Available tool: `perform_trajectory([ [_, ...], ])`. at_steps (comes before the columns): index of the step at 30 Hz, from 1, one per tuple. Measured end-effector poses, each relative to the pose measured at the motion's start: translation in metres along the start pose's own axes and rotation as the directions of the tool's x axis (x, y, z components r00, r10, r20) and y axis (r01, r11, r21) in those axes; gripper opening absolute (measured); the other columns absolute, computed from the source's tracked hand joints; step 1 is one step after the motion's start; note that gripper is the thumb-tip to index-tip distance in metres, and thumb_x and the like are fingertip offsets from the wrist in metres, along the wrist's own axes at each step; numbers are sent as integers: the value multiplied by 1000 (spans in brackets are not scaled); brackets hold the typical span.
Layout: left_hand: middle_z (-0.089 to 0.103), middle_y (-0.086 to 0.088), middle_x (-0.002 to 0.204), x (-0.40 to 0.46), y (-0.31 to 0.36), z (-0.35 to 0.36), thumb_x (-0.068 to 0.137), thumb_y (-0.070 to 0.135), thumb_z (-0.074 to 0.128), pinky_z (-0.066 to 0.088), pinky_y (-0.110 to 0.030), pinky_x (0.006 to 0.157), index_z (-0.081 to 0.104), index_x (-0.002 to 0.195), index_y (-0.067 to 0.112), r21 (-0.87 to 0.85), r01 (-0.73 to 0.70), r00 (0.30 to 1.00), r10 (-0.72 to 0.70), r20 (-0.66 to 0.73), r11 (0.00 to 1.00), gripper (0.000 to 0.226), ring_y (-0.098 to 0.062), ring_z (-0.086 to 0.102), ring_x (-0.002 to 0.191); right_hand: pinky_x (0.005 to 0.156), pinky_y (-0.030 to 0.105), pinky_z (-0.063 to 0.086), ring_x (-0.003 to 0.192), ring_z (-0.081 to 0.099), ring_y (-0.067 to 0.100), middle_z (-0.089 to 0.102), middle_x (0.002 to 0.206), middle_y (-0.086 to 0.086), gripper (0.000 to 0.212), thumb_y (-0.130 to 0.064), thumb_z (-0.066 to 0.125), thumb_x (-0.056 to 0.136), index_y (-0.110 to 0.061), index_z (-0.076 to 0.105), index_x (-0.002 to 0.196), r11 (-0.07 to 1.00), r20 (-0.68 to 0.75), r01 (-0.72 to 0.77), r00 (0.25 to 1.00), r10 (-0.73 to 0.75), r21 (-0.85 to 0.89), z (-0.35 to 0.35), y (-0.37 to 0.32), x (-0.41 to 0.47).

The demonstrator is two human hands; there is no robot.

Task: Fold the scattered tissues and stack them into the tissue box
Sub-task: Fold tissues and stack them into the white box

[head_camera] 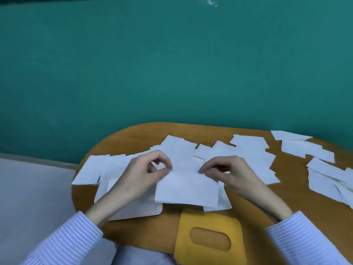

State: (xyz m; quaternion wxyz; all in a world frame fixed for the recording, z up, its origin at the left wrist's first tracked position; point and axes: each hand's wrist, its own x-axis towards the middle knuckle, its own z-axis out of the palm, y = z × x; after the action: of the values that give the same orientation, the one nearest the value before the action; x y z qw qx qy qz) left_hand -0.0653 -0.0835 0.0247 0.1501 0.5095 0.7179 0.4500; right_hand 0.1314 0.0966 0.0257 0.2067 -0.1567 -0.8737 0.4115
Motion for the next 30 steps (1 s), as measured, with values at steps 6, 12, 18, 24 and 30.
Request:
perform_trajectory([
  [6, 68, 27, 75, -29, -43, -62, 90, 13, 70, 36, -16, 57, 77, 84, 33, 181, 147, 987, -132, -92, 972, 22, -6, 47, 53, 71, 22, 51, 78, 64, 4, 72, 84, -18, 22, -12, 66, 91, -30, 78, 88, 999, 170, 34, 985, -28, -35, 74, -20, 55],
  [12, 68, 20, 88, -37, -88, -76, 90, 21, 73, 40, -19, 74, 77, 86, 40, 342, 204, 976, -163, -144, 917, 20, -3, 55, 82, 63, 22, 42, 69, 57, 10, 67, 70, -8, 25, -14, 61, 92, -33, 76, 85, 976, 199, 61, 980, -19, -210, 124, -12, 88],
  [18, 59, 20, 86, -32, -107, -71, 95, 30, 67, 24, -30, 77, 75, 96, 43, 534, 172, 982, -103, -158, 828, 15, -5, 40, 85, 85, 29, 26, 87, 43, 6, 68, 84, -20, 20, -21, 61, 93, -38, 73, 94, 877, 141, 174, 982, -124, -447, 146, -7, 93],
  [24, 57, 18, 115, -33, -110, -66, 96, 36, 64, 22, -29, 84, 68, 118, 42, 690, 85, 994, -13, -110, 719, 24, -9, 38, 105, 85, 29, 22, 98, 41, 6, 62, 108, -20, 16, -29, 61, 94, -40, 68, 103, 800, 121, 234, 972, -200, -553, 150, 1, 90],
  [30, 49, 24, 117, -34, -107, -65, 92, 50, 65, 22, -30, 88, 62, 123, 47, 612, -7, 992, -71, 102, 791, 31, -1, 40, 109, 97, 29, 14, 118, 42, 3, 56, 121, -23, 33, -50, 62, 90, -46, 59, 122, 775, 332, 310, 933, -137, -551, 141, -8, 84],
])
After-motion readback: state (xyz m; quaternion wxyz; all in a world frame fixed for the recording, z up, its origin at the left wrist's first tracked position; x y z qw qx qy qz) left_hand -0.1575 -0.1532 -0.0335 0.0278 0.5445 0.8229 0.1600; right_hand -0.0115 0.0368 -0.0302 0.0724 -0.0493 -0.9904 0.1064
